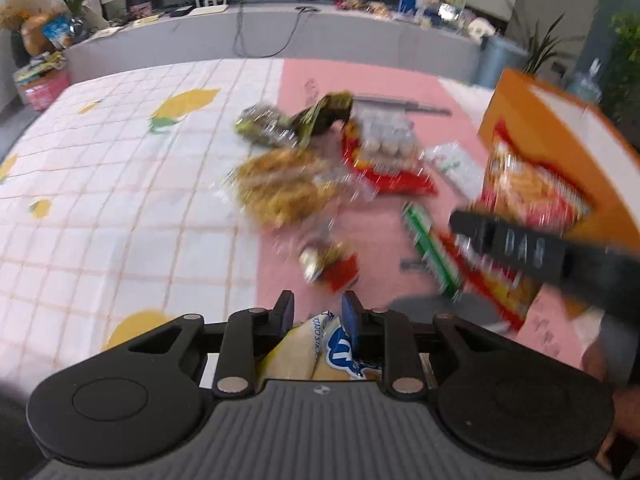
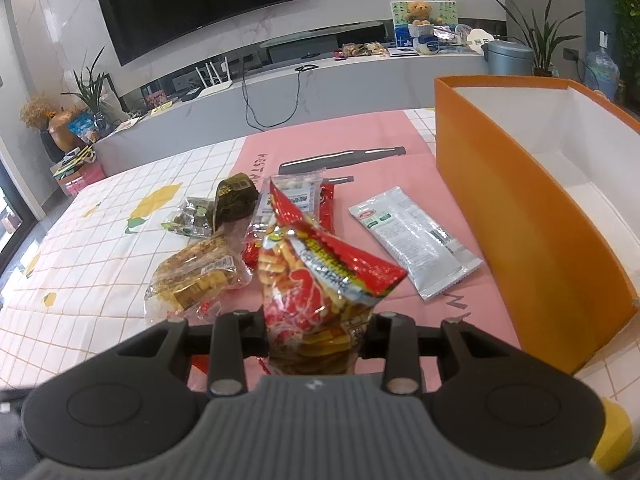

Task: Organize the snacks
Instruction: 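Close the left gripper on the white potato sticks bag while the right gripper holds the red bag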

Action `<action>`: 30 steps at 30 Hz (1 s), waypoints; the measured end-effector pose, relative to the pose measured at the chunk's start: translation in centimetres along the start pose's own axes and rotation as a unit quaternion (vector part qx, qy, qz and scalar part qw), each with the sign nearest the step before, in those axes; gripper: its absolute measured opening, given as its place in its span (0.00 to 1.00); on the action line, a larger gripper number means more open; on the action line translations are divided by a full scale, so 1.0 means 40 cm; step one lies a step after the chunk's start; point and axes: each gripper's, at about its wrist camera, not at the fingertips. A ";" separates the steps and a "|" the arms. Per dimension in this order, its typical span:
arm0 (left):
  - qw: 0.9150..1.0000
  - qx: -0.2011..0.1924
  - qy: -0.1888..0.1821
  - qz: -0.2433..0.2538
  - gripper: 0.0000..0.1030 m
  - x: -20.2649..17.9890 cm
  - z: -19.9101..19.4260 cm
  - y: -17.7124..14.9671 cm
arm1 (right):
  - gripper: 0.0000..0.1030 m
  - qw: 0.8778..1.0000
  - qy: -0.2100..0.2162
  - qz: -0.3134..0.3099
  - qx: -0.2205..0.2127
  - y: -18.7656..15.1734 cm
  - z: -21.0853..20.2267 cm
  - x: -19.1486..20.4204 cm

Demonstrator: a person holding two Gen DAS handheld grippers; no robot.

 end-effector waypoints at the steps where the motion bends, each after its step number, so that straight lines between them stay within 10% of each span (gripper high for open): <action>1: 1.000 -0.001 -0.011 -0.001 0.28 0.002 0.008 0.010 | 0.33 1.000 0.001 0.003 0.001 0.001 0.001 -0.004; 20: 0.997 0.013 -0.051 0.058 0.86 -0.023 -0.076 -0.014 | 0.33 1.000 0.009 0.025 -0.006 0.010 -0.022 -0.035; 30: 0.945 0.022 -0.062 0.321 0.86 -0.128 -0.112 -0.119 | 0.34 0.998 0.026 0.038 0.038 0.010 -0.004 -0.075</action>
Point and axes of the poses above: each gripper's, at about its wrist camera, not at the fingertips, and z roughly the way its jaws point, x to its left, y to its top, and after that the axes turned 1 degree about -z, right-handed
